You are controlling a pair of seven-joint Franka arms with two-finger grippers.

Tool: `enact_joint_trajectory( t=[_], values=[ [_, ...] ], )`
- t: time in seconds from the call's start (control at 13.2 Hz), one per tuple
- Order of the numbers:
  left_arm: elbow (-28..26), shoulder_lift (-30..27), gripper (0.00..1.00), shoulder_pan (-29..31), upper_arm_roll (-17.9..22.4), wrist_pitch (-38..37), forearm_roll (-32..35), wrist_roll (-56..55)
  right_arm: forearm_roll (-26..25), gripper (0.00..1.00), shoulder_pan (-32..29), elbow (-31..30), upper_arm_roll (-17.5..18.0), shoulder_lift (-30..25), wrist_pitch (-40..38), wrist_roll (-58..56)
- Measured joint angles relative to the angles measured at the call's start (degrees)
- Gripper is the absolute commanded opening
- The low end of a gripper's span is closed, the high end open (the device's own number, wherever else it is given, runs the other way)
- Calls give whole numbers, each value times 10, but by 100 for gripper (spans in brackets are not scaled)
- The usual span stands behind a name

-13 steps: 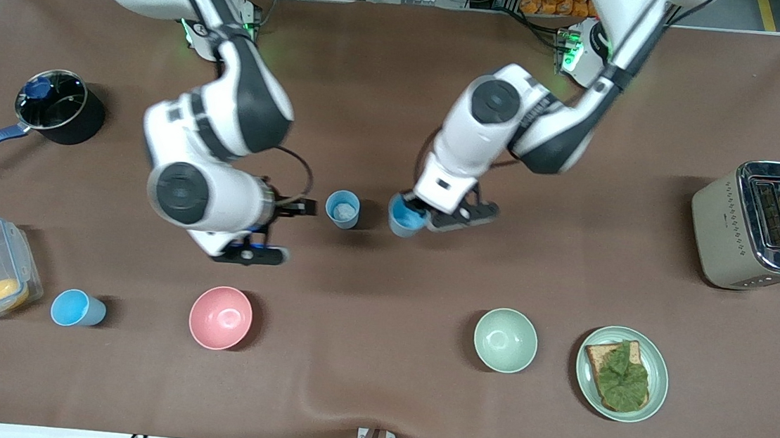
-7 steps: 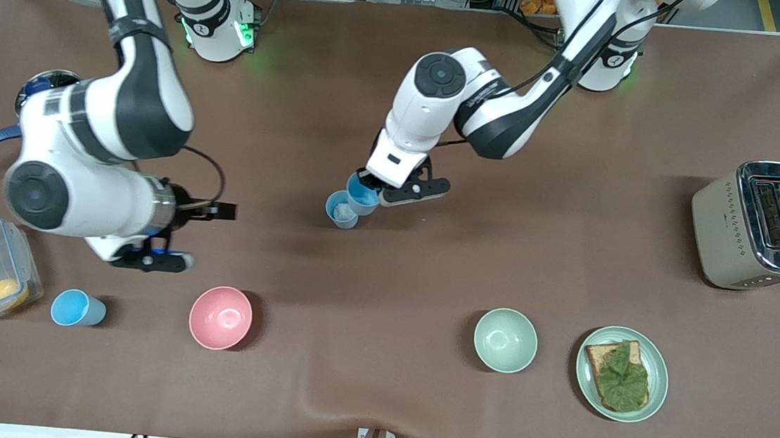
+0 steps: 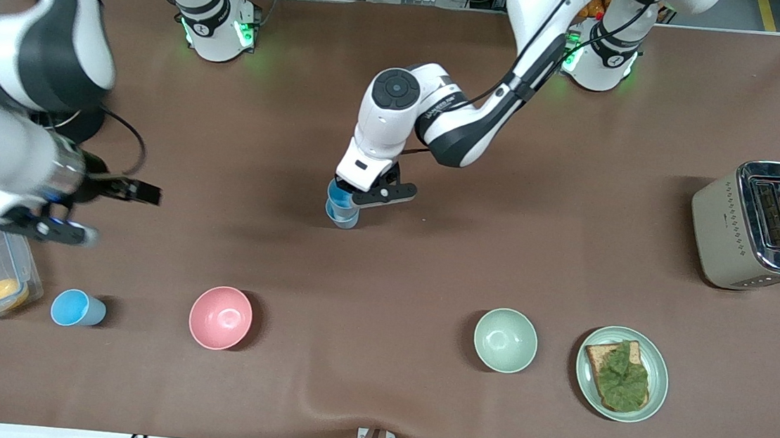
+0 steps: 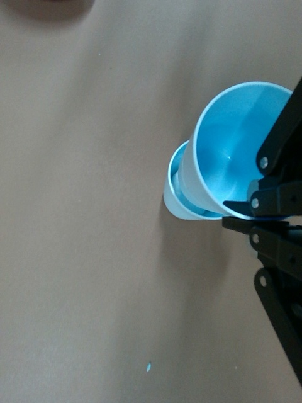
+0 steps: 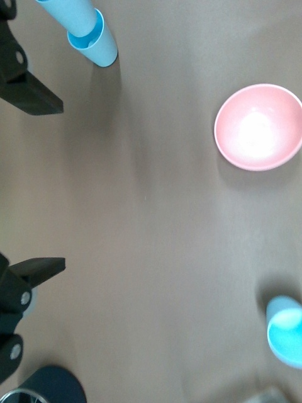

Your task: Stack blue cups with both arms

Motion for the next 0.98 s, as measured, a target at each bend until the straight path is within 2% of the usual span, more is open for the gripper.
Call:
enact_joint_trajectory(
  t=[0.23, 0.3, 0.38, 0.75, 0.91, 0.98],
  values=[
    [1, 4, 1, -6, 6, 1, 0, 0, -5, 100, -40, -54, 0, -76, 3, -15],
    [1, 5, 31, -6, 7, 1, 0, 0, -5, 100, -48, -64, 0, -96, 1, -17],
    [2, 8, 99, -5, 8, 1, 0, 0, -5, 100, -52, -71, 0, -113, -3, -21],
    [18, 6, 100, -3, 15, 5, 0, -6, -6, 100, -62, -98, 0, -159, -18, -48],
    [27, -23, 100, 9, 34, -5, 0, -8, -6, 100, -66, -99, 0, -161, -4, -55],
    [29, -49, 100, 26, 40, -35, 0, -8, -7, 100, -66, -99, 1, -163, 6, -56]
  ],
)
